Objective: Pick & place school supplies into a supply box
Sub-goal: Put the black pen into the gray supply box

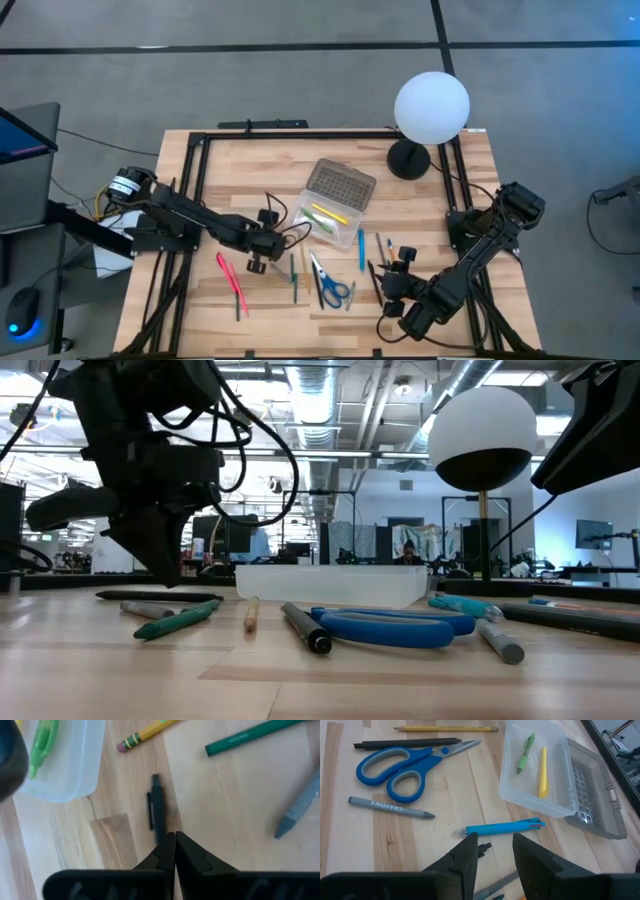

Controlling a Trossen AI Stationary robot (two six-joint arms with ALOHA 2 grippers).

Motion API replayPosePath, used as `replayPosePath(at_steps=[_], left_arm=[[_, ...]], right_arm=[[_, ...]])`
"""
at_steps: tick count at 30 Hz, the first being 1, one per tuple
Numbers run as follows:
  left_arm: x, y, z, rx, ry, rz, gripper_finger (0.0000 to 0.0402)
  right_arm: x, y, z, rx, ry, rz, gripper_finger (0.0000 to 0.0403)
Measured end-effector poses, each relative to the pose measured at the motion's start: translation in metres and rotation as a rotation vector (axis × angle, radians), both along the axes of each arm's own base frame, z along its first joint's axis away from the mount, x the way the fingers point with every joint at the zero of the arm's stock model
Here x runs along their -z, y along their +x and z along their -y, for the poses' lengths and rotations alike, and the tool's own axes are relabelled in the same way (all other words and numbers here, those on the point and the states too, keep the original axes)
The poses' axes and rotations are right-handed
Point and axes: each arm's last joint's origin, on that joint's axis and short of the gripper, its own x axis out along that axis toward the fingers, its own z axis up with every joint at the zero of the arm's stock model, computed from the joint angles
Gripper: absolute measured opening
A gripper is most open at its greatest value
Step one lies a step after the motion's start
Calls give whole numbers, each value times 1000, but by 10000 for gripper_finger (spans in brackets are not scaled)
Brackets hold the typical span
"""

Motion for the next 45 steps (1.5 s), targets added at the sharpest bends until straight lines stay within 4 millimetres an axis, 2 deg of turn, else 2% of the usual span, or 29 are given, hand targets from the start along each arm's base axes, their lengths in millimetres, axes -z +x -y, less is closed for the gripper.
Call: replayPosePath(at_steps=[5, 9, 15, 26, 31, 35, 39, 45], left_arm=[[-6, 4, 2, 20, -10, 16, 2], [-5, 1, -1, 8, 46, -6, 1], [-4, -4, -6, -44, 96, -49, 28], [20, -11, -32, -76, -78, -21, 96], [20, -19, -42, -83, -151, 26, 110], [22, -32, -53, -102, -255, 96, 107], [33, -50, -64, -160, -369, 141, 88], [47, -63, -66, -171, -386, 189, 48]], right_arm=[[0, 0, 0, 0, 0, 0, 116], [0, 0, 0, 0, 1, 0, 116], [0, 0, 0, 0, 3, 2, 116], [0, 0, -1, -3, 8, 4, 116], [0, 0, -1, -3, 7, 5, 116], [0, 0, -1, -3, 7, 5, 116], [0, 0, -1, -3, 7, 5, 116], [0, 1, 0, 4, 8, 6, 116]])
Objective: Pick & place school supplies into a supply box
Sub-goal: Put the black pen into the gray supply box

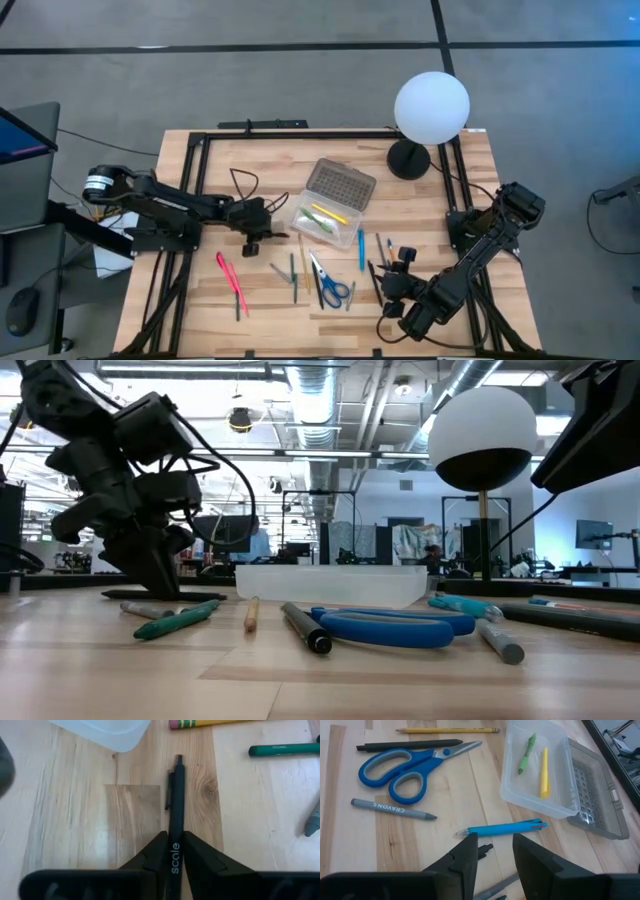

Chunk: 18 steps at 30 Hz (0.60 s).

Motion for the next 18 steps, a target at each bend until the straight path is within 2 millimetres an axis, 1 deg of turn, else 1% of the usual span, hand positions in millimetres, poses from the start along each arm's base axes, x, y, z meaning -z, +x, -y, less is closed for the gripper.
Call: replayPosePath(at_steps=[5, 12, 18], left_arm=[[0, 0, 0, 14, 10, 8, 24], [0, 0, 0, 33, 21, 31, 23], [-7, -2, 2, 65, -11, 57, 18]], right_arm=[[0, 4, 3, 17, 6, 5, 116], [0, 5, 4, 21, 11, 9, 116], [0, 5, 4, 20, 11, 8, 116]])
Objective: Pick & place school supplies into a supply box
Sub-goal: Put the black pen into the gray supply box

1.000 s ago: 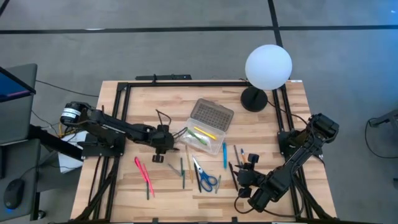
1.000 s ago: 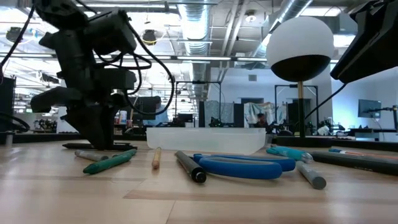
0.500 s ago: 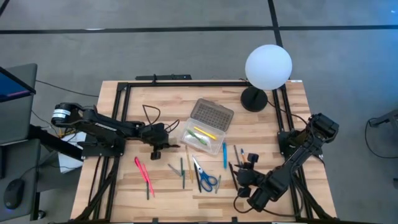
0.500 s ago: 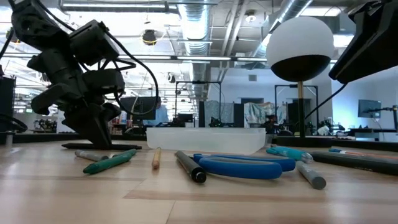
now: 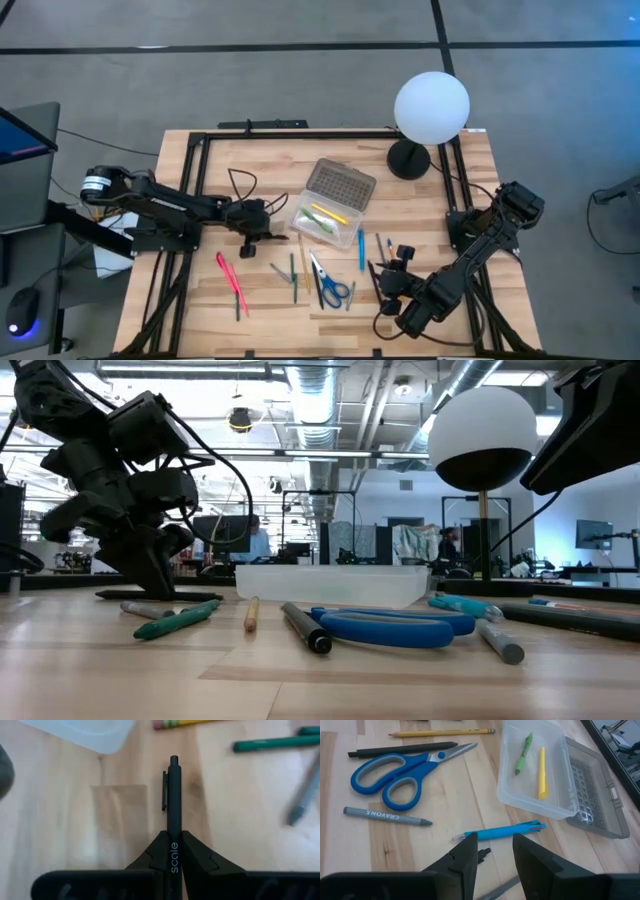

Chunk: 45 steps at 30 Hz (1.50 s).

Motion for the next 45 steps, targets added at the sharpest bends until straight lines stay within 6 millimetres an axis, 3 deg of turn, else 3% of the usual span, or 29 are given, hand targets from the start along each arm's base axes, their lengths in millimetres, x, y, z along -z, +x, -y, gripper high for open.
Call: replayPosePath(at_steps=[17, 35, 45], left_arm=[[-23, 1, 16, 64, -30, 135, 16], [-83, 53, 13, 95, 348, 546, 16], [-66, 97, -5, 100, 388, 563, 25]], right_arm=[[0, 0, 0, 0, 0, 0, 116], [0, 0, 0, -8, -6, -3, 116], [0, 1, 0, -12, -6, -2, 116]])
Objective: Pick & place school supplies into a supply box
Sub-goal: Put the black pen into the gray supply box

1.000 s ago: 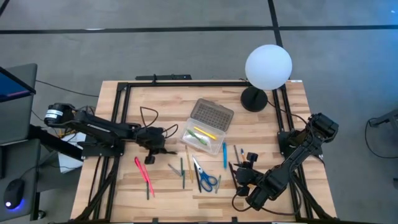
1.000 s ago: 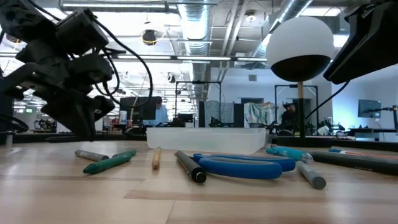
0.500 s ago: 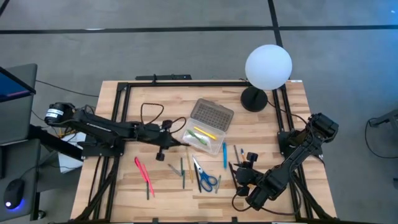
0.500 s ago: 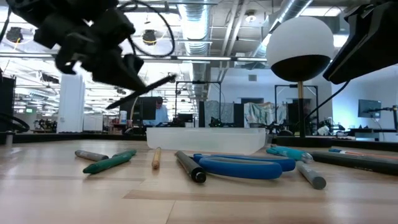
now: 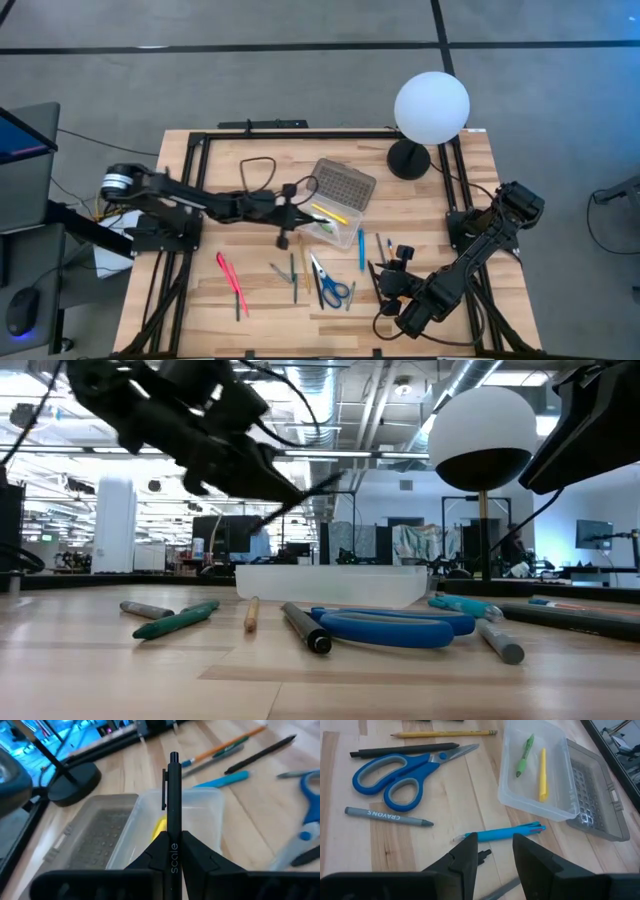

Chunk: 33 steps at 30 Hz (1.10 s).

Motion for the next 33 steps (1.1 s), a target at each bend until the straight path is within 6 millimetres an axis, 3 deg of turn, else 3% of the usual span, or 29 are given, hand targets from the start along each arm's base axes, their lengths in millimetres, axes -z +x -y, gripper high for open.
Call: replayPosePath(at_steps=[7, 13, 28, 33], left_arm=[[12, 39, -7, 8, 40, -47, 18], [19, 56, -10, 16, 50, -114, 21], [21, 55, -11, 10, 49, -153, 19], [22, 55, -12, -18, 59, -159, 48]], right_arm=[[0, 0, 0, 0, 0, -1, 116], [0, 0, 0, 0, -1, -1, 116], [0, 0, 0, 0, -3, -3, 116], [0, 0, 0, 0, -1, -2, 116]])
